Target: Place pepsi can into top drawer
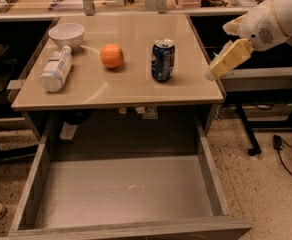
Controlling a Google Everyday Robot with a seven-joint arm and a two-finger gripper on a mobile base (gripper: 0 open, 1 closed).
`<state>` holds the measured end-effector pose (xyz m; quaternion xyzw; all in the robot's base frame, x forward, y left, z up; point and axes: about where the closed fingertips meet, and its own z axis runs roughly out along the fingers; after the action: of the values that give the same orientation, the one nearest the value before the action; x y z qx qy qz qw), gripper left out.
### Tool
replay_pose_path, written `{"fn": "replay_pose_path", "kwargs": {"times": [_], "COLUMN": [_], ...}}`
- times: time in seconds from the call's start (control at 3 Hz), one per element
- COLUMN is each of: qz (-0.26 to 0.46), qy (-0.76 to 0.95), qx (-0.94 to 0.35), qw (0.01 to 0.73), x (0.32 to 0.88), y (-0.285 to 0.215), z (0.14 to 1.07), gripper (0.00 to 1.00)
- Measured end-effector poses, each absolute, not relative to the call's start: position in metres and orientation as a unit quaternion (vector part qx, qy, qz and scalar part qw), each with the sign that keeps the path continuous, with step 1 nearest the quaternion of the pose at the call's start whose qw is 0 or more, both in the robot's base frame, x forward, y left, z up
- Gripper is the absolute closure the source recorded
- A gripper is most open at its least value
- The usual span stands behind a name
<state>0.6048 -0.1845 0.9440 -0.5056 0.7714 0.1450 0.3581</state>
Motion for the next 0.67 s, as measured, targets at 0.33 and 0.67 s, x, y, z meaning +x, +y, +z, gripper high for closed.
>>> {"fn": "replay_pose_path", "kwargs": {"times": [0.33, 0.67], "qz": [0.168, 0.168], "qy": [0.765, 0.766], "qx": [-0.505, -0.501], "qw": [0.364, 0.366], "x": [0.6278, 0.6374], "y": [-0.1694, -0.1679], "z": [0.9317, 0.9225], "gripper": [0.00, 0.00]}}
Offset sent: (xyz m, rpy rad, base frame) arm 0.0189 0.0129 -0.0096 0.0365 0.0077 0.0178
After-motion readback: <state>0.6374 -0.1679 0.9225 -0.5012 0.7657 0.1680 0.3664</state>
